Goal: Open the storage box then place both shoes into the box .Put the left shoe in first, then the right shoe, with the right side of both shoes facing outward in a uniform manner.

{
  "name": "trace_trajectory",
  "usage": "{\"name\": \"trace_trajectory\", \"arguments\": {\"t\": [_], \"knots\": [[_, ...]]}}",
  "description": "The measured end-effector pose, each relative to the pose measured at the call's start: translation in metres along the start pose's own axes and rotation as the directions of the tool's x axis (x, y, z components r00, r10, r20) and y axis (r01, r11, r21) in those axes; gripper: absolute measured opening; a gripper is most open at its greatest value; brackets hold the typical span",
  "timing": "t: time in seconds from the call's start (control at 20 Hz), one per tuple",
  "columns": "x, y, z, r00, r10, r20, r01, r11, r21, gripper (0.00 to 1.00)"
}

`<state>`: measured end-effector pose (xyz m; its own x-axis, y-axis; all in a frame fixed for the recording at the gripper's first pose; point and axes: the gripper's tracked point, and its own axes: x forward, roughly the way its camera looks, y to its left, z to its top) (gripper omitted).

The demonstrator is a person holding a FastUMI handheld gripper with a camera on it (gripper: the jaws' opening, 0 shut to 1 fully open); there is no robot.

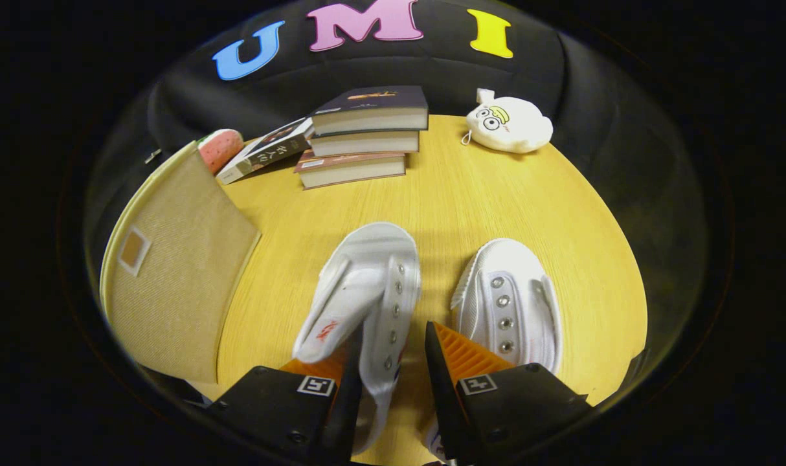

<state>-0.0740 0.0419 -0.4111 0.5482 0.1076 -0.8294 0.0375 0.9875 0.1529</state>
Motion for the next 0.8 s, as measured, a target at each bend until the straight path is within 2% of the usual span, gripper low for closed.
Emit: {"name": "trace_trajectory", "arguments": {"t": [0.1,0.2,0.25,0.35,0.5,0.8], "knots": [[0.002,0.003,0.0,1.0,-0.022,0.01,0.022,0.999,0.031,0.43],[-0.003,-0.01,0.005,0.997,-0.082,0.008,0.081,0.993,0.09,0.31],[-0.005,-0.008,0.003,0.996,-0.082,-0.024,0.085,0.985,0.15,0.11],[-0.015,-0.004,0.009,0.996,-0.081,-0.035,0.086,0.971,0.223,0.08],[-0.04,0.01,0.023,0.999,-0.044,-0.02,0.047,0.971,0.233,0.08],[-0.106,0.045,0.078,1.0,-0.012,0.029,0.001,0.942,0.337,0.08]]}}
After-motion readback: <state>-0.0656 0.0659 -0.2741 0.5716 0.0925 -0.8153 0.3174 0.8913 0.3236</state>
